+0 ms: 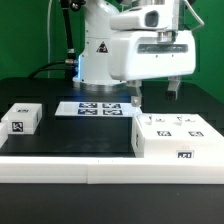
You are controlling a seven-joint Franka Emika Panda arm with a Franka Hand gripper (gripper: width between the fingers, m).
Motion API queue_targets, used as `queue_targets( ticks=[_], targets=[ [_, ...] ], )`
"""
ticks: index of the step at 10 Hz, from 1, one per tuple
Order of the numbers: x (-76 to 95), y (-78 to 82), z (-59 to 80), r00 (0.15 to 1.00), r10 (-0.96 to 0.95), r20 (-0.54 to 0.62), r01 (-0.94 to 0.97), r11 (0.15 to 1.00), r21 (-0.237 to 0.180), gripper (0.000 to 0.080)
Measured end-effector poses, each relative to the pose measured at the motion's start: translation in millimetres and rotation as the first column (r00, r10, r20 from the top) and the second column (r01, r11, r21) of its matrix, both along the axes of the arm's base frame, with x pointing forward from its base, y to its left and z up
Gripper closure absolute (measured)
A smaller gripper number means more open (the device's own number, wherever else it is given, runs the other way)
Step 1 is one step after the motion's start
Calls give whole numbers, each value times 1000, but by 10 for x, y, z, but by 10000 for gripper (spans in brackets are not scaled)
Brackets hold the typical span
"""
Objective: Assemble cabinet
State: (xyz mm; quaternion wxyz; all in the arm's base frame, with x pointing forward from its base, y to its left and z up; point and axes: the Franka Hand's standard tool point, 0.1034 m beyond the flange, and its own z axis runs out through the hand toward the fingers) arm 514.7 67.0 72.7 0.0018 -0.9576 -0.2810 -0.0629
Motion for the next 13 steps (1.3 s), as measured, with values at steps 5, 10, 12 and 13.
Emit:
queue_targets(
  ticks=[5,10,12,13],
  targets=[
    [-103,79,-61,927,-373,-49,375,924,73,2],
    [-211,231,-244,853,-520,-54,522,851,61,2],
    [-229,106,-328,852,-522,-48,524,850,55,2],
    [-224,140,-319,855,-517,-47,519,853,57,2]
  ],
)
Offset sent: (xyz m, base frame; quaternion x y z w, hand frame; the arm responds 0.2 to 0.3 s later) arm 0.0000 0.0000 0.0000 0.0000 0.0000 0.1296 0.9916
